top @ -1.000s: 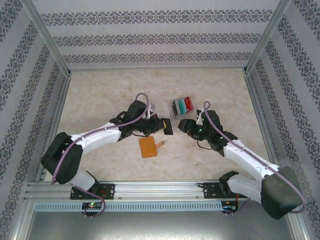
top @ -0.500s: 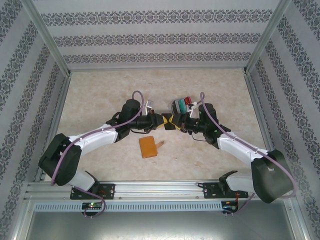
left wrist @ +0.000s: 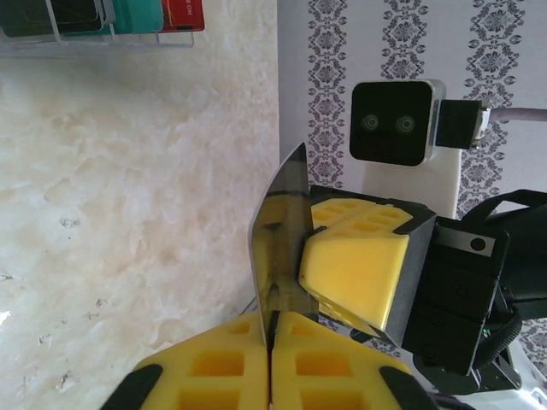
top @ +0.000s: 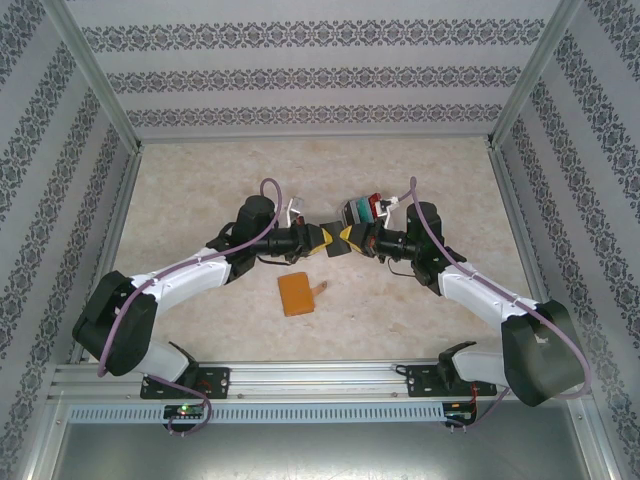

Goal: Put the credit cards into the card holder
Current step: Pass the credit card, then open the card holder at the bottom-center of the table.

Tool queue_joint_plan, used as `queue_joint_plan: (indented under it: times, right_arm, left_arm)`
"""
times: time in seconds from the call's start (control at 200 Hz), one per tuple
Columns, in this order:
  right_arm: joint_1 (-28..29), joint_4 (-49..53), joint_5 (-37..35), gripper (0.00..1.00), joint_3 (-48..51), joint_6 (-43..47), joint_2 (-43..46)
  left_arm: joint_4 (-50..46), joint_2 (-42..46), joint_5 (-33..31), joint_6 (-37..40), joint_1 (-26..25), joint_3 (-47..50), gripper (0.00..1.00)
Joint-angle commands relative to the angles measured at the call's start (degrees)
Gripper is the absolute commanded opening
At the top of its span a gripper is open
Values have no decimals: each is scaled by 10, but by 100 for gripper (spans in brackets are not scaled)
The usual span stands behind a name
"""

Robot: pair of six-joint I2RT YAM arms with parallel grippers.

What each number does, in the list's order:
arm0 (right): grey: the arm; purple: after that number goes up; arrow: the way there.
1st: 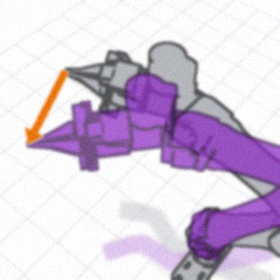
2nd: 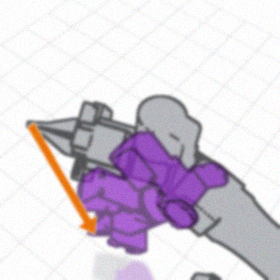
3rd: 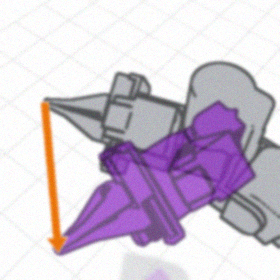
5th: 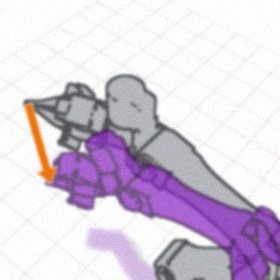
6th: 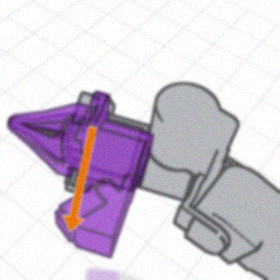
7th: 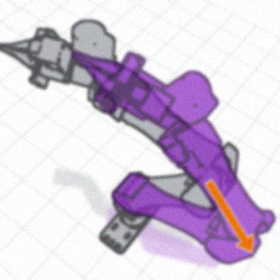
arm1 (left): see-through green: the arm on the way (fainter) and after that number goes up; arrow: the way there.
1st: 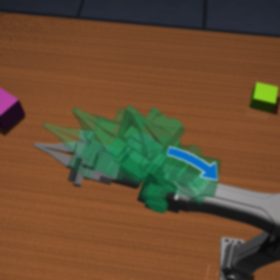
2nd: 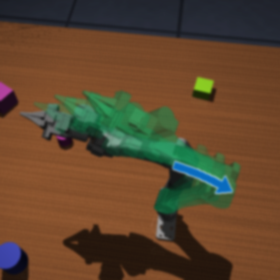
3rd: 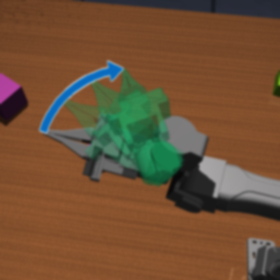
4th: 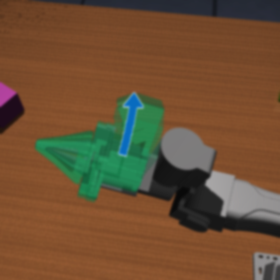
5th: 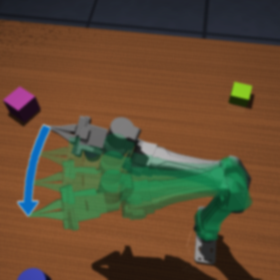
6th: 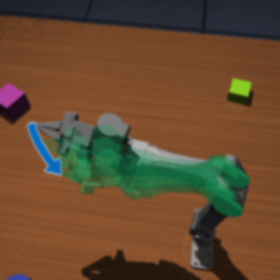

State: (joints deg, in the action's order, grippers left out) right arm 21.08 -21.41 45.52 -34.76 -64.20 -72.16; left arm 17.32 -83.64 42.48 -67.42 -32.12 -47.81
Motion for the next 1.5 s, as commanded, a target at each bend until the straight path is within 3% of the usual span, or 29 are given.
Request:
queue_joint_plan:
  times: [0.0, 0.035, 0.1, 0.16, 0.3, 0.405, 0.545, 0.629, 0.744, 0.929, 1.004, 1.324, 1.494]
  right_arm:
    - [-9, -29, 20, 0, 4, 9, 18]
    - [-10, -23, 12, 0, 5, 14, 21]
    - [-11, 1, -5, 0, 4, 37, 27]
    - [-7, 49, -42, 0, 0, 71, 32]
    - [37, 196, -187, 0, -33, 202, 20]
    - [100, 260, -301, 0, -56, 257, 0]
    - [179, 294, -378, 0, -72, 268, -33]
    - [194, 281, -354, 0, -73, 241, -59]
    - [228, 221, -405, 0, -52, 252, -94]
    - [233, 207, -426, 0, -31, 245, -120]
    - [243, 207, -471, 0, -9, 244, -105]
    - [238, 166, -468, 0, 33, 218, -132]
    - [237, 167, -498, 0, 59, 205, -121]
  left_arm:
    - [-17, -1, 23, 34, 7, -21, 21]
    - [-38, -1, 20, 44, 10, -27, 34]
    - [-91, 6, 11, 68, 17, -36, 43]
    - [-177, 18, -30, 96, 19, -47, 68]
    - [-392, 43, -163, 144, 18, -84, 85]
    - [-508, 38, -244, 139, 19, -118, 85]
    - [-597, 41, -320, 104, 10, -133, 87]
    - [-596, 57, -345, 88, -8, -108, 90]
    - [-565, 59, -397, 78, -37, -76, 94]
    - [-627, -31, -430, 82, -78, -139, 96]
    - [-650, -65, -450, 81, -94, -167, 98]
    - [-623, -204, -423, 74, -108, -242, 100]
    - [-674, -254, -450, 60, -112, -285, 98]
